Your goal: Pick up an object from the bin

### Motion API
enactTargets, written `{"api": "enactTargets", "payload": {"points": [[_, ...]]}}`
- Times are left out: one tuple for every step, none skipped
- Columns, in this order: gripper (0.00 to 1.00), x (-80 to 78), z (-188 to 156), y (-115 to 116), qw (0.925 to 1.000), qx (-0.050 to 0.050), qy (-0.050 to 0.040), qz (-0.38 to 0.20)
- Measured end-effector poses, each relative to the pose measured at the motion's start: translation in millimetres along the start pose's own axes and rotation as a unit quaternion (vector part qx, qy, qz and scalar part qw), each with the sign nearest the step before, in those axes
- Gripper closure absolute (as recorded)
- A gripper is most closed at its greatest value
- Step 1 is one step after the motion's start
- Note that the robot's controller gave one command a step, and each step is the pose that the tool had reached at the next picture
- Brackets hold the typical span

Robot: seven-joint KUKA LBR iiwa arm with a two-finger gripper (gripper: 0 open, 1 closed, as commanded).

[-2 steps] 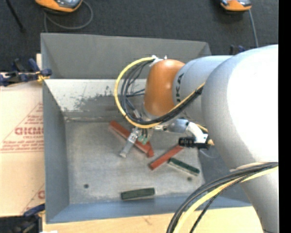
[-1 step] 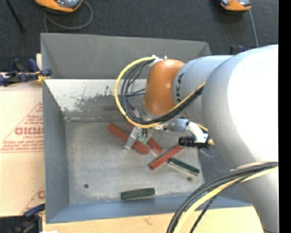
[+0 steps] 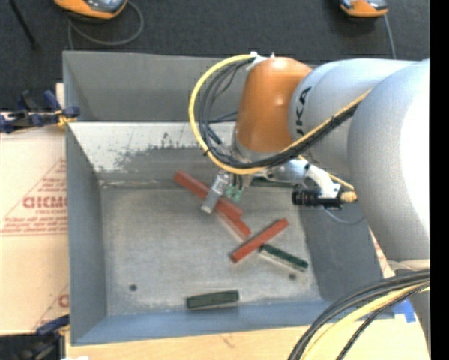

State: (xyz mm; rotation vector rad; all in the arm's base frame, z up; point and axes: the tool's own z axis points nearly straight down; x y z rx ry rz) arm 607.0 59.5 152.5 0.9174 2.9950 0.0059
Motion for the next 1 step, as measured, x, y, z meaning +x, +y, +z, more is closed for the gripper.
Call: {"api": "enactTargets", "payload": {"points": [[1.00, -2.5, -47.4, 0.8, 1.0000, 0.000, 0.0007, -0.004]]}}
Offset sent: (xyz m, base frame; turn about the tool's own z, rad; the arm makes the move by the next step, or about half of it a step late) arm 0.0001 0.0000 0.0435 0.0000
